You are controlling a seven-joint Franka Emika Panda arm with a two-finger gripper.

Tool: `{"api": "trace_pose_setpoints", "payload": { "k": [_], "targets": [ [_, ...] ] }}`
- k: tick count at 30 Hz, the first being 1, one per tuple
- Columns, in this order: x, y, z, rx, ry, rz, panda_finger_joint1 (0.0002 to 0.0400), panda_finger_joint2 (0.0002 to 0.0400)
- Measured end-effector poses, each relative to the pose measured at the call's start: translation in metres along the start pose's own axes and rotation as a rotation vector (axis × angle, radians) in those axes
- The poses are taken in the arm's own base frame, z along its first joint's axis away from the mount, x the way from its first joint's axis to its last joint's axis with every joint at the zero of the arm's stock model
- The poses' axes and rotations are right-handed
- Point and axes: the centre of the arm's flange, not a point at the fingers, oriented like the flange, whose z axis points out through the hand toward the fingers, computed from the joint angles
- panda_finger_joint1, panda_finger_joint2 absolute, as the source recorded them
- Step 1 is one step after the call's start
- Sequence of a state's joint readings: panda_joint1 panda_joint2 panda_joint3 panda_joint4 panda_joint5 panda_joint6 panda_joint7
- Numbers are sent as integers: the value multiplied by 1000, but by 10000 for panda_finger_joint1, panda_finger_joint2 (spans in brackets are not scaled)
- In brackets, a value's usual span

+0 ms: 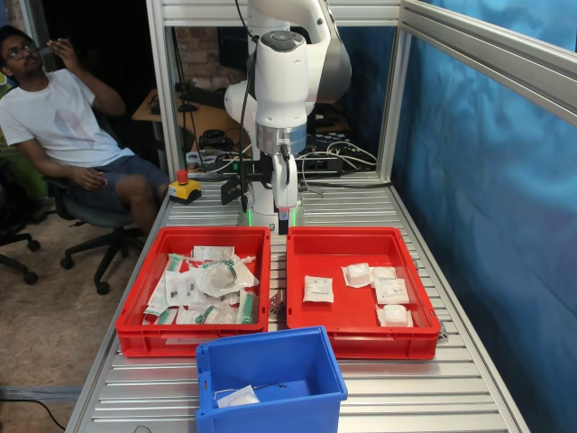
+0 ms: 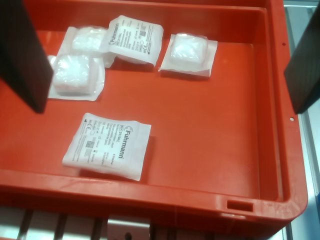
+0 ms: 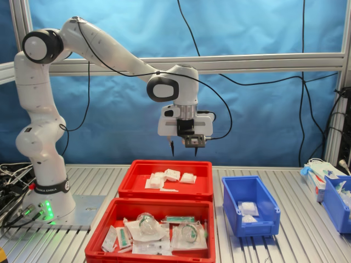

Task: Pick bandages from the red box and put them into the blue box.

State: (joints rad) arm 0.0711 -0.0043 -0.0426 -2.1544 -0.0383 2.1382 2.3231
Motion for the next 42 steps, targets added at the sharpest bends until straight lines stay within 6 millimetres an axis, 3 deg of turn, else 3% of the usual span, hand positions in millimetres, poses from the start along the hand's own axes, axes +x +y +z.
{"api": "trace_pose_setpoints", "payload": {
  "k": [8,16,42],
  "targets": [
    [-1,2,4,13,-13,-4,400,400],
    [-14,16,18,55,-55,-27,400,400],
    [-77,96,76,12,-14,-1,400,400]
  ]
}}
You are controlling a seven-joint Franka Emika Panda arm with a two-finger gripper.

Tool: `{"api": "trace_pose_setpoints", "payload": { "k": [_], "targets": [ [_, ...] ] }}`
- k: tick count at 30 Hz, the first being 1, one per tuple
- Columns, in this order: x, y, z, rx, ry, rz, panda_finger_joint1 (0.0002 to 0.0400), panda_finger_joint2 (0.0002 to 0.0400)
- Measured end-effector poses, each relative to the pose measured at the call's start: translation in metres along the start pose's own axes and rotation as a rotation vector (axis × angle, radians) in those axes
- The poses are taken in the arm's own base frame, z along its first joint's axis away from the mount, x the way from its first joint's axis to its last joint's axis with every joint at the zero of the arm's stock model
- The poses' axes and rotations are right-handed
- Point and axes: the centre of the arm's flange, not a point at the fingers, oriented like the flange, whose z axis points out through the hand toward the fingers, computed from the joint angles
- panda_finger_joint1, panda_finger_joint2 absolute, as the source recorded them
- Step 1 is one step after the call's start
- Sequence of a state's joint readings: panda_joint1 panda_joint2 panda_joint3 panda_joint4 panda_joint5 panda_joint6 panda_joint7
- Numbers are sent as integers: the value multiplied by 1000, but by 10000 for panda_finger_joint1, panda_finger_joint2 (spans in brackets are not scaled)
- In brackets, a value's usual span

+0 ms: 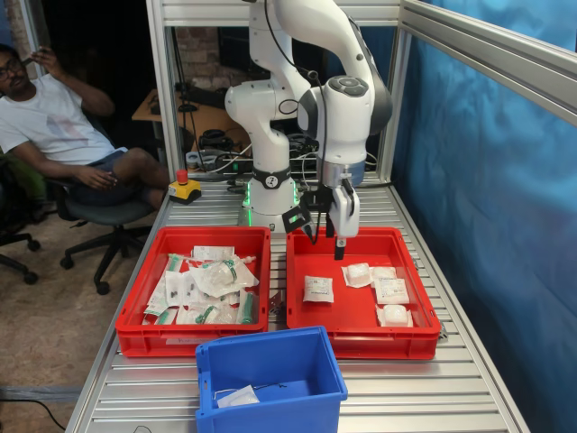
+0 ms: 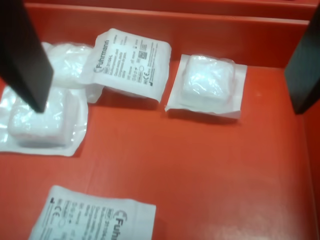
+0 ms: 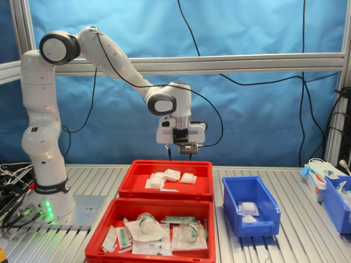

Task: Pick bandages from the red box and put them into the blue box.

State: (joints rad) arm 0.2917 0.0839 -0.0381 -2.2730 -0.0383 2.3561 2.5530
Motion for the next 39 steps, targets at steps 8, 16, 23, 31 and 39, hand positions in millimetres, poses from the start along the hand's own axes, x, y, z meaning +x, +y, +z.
{"api": "trace_pose_setpoints", "payload": {
  "k": [8,16,23,31,39],
  "targets": [
    [-17,25,19,6,-10,-15,400,400],
    [-26,48,39,-2,3,-31,400,400],
    [-31,65,52,-11,20,-53,400,400],
    [-38,83,55,-13,24,-80,400,400],
    [-31,102,69,-28,55,-105,400,400]
  ]
}}
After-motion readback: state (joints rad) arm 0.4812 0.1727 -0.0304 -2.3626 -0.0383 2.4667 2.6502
